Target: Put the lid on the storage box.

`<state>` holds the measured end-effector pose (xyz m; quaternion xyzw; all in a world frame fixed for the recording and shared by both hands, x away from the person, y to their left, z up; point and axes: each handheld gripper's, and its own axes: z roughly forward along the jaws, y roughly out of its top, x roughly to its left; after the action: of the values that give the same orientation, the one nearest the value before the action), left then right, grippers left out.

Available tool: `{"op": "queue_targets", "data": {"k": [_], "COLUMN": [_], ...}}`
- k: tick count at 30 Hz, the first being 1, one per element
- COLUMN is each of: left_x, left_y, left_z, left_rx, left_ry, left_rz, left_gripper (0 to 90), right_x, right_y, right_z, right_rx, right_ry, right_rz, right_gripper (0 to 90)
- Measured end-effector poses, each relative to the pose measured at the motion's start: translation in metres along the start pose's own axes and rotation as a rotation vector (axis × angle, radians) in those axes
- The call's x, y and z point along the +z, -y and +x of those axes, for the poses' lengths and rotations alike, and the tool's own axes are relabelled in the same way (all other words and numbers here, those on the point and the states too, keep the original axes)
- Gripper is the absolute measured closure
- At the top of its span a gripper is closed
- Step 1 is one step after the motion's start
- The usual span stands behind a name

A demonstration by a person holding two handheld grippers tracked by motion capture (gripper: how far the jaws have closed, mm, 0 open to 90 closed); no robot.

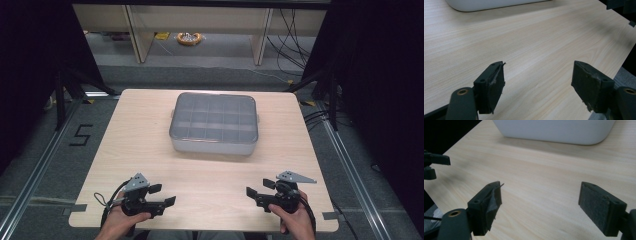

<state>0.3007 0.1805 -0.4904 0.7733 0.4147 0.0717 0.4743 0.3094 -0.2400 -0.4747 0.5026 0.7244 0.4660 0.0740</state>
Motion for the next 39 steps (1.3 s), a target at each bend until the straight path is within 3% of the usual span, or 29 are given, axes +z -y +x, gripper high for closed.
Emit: {"op": "queue_targets", "data": {"k": [1,2,3,4,5,6,7,8,9,10,12,13,14,15,17,21,22,25,28,29,30,31,32,33,34,35,36,37,39], "left_x": [0.0,0.001,0.001,0.0,0.001,0.001,0.001,0.0,0.0,-0.001,-0.001,-0.003,-0.003,-0.004,-0.005,-0.008,-0.009,-0.01,-0.01,-0.011,-0.011,-0.011,-0.011,-0.011,-0.011,-0.011,-0.01,-0.011,-0.011], "left_y": [0.001,0.002,0.003,0.004,0.005,0.007,0.008,0.008,0.009,0.01,0.012,0.013,0.014,0.015,0.016,0.02,0.021,0.023,0.027,0.028,0.029,0.03,0.03,0.031,0.031,0.031,0.031,0.031,0.03], "left_z": [0.001,0.0,0.0,0.0,0.0,-0.001,-0.001,-0.002,-0.003,-0.004,-0.006,-0.006,-0.008,-0.008,-0.012,-0.019,-0.021,-0.025,-0.029,-0.03,-0.032,-0.033,-0.034,-0.036,-0.036,-0.036,-0.036,-0.035,-0.034], "left_rx": [0.006,-0.011,-0.008,-0.01,-0.014,-0.016,-0.007,-0.009,-0.009,-0.005,-0.013,0.001,-0.012,-0.001,-0.006,0.009,0.013,0.014,0.014,0.019,0.007,0.016,0.018,0.017,0.019,0.019,0.02,0.02,0.022], "left_ry": [0.004,0.004,0.008,0.005,0.006,0.009,0.014,0.013,0.014,0.014,0.023,0.019,0.028,0.026,0.039,0.051,0.053,0.057,0.055,0.052,0.055,0.057,0.057,0.055,0.061,0.059,0.058,0.05,0.051], "left_rz": [0.002,-0.004,-0.002,0.002,0.001,0.007,0.015,0.017,0.02,0.022,0.018,0.026,0.016,0.025,0.017,0.027,0.029,0.024,0.033,0.042,0.038,0.041,0.045,0.04,0.037,0.036,0.036,0.042,0.046], "left_gripper": [25.5,25.1,24.6,24.1,23.7,23.3,22.8,22.4,22.2,21.9,21.4,21.2,21.1,21.0,20.3,19.8,19.8,20.0,20.2,20.2,20.2,20.2,20.3,20.3,20.3,20.3,20.4,20.4,20.5], "right_x": [-0.001,-0.001,-0.001,-0.002,-0.001,-0.001,-0.001,-0.002,-0.001,-0.003,-0.004,-0.004,-0.005,-0.006,-0.007,-0.009,-0.01,-0.011,-0.012,-0.012,-0.014,-0.013,-0.014,-0.015,-0.015,-0.016,-0.016,-0.016,-0.017], "right_y": [0.002,0.003,0.005,0.005,0.007,0.008,0.009,0.011,0.012,0.013,0.014,0.016,0.017,0.019,0.022,0.03,0.031,0.036,0.041,0.043,0.044,0.046,0.046,0.047,0.048,0.049,0.051,0.051,0.053], "right_z": [0.001,0.0,0.003,0.0,0.004,0.001,0.002,0.006,0.003,0.008,0.007,0.008,0.009,0.013,0.011,0.016,0.015,0.017,0.02,0.023,0.022,0.024,0.022,0.025,0.022,0.023,0.027,0.025,0.028], "right_rx": [0.008,-0.026,0.01,-0.041,-0.006,-0.047,-0.057,-0.029,-0.078,-0.032,-0.066,-0.062,-0.072,-0.035,-0.072,-0.045,-0.076,-0.051,-0.063,-0.036,-0.057,-0.04,-0.066,-0.024,-0.069,-0.07,-0.022,-0.065,-0.041], "right_ry": [-0.008,-0.012,-0.022,-0.014,-0.019,-0.005,-0.011,-0.018,-0.02,-0.023,-0.019,-0.036,-0.028,-0.032,-0.02,-0.025,-0.018,-0.022,-0.03,-0.036,-0.027,-0.034,-0.027,-0.034,-0.025,-0.016,-0.033,-0.028,-0.032], "right_rz": [0.02,0.018,0.018,0.02,0.019,0.03,0.022,0.04,0.027,0.047,0.055,0.047,0.053,0.059,0.064,0.091,0.099,0.11,0.117,0.111,0.134,0.121,0.127,0.145,0.13,0.139,0.137,0.149,0.158], "right_gripper": [17.5,16.4,16.2,16.2,16.2,16.2,16.2,16.2,16.2,16.2,16.2,16.3,16.2,16.2,16.2,16.2,16.2,16.3,16.3,16.3,16.4,16.4,16.3,16.4,16.4,16.4,16.4,16.4,16.4]}}
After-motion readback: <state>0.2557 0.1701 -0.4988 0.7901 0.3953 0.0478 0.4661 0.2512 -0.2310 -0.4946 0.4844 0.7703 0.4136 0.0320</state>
